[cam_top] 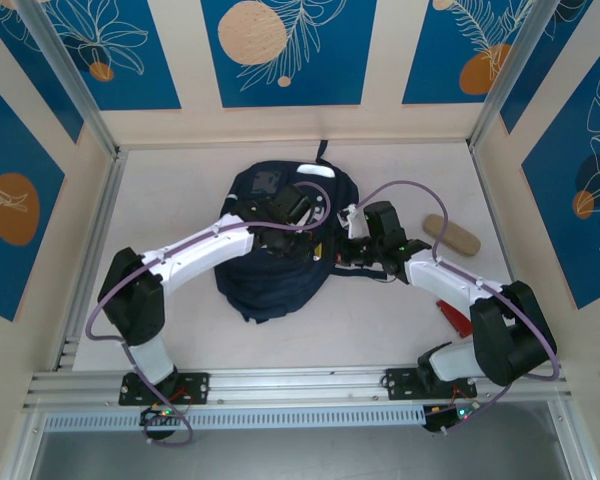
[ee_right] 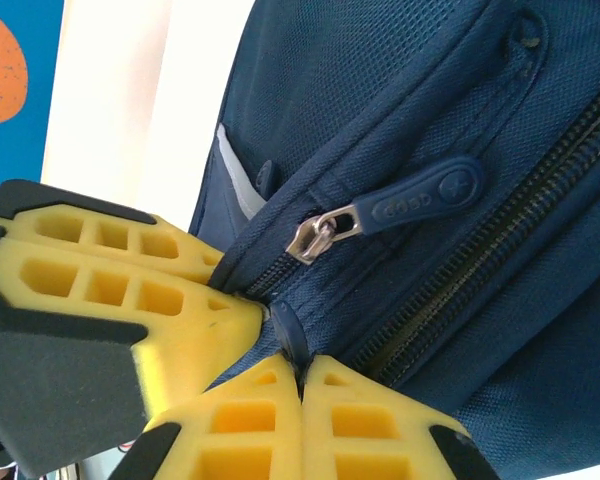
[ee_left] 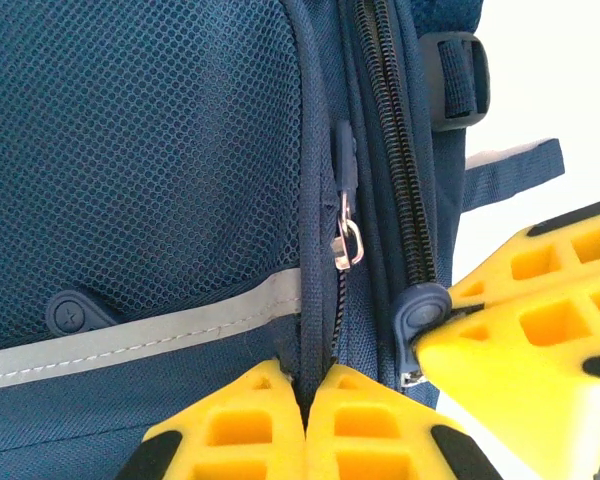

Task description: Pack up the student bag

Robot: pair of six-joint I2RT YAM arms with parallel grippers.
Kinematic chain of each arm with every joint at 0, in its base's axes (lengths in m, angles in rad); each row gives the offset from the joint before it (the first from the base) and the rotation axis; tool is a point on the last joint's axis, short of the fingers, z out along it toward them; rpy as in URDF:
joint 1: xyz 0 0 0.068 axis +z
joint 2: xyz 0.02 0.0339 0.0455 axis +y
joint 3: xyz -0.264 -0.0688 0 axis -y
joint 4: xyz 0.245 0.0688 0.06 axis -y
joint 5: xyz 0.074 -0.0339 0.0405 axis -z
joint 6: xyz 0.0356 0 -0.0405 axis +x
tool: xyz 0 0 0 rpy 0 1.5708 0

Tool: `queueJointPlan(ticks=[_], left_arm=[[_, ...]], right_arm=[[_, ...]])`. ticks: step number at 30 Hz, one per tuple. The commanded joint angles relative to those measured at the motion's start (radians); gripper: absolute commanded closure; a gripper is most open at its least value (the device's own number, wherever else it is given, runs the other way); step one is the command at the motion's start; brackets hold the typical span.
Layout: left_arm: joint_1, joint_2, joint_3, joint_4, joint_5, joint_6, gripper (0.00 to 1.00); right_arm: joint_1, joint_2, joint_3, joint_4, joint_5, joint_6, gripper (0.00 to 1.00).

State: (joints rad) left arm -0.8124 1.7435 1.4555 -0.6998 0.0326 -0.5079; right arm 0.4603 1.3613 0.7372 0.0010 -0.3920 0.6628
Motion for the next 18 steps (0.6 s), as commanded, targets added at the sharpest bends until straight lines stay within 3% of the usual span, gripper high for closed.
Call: queueJointPlan(ticks=[1, 5, 11, 18], left_arm=[[0.024, 0.021, 0.065, 0.199, 0.024, -0.025, 1.0], [0.03, 0.01, 0.048, 0.204, 0.023, -0.011, 1.0], [0.039, -0.018, 0.005, 0.23, 0.058, 0.048, 1.0], [0.045, -0.017, 0.001, 0.247, 0.052, 0.08, 1.0]], right_arm=[[0.076, -0.037, -0.02, 0.011, -0.159, 0.026, 1.0], [0.1, -0.064, -0.024, -0.058, -0.111, -0.024, 1.0], [0.098, -0.152, -0.041, -0.174, 0.034, -0.082, 0.77], [0.086, -0.191, -0.034, -0.201, 0.126, -0.059, 0.72]])
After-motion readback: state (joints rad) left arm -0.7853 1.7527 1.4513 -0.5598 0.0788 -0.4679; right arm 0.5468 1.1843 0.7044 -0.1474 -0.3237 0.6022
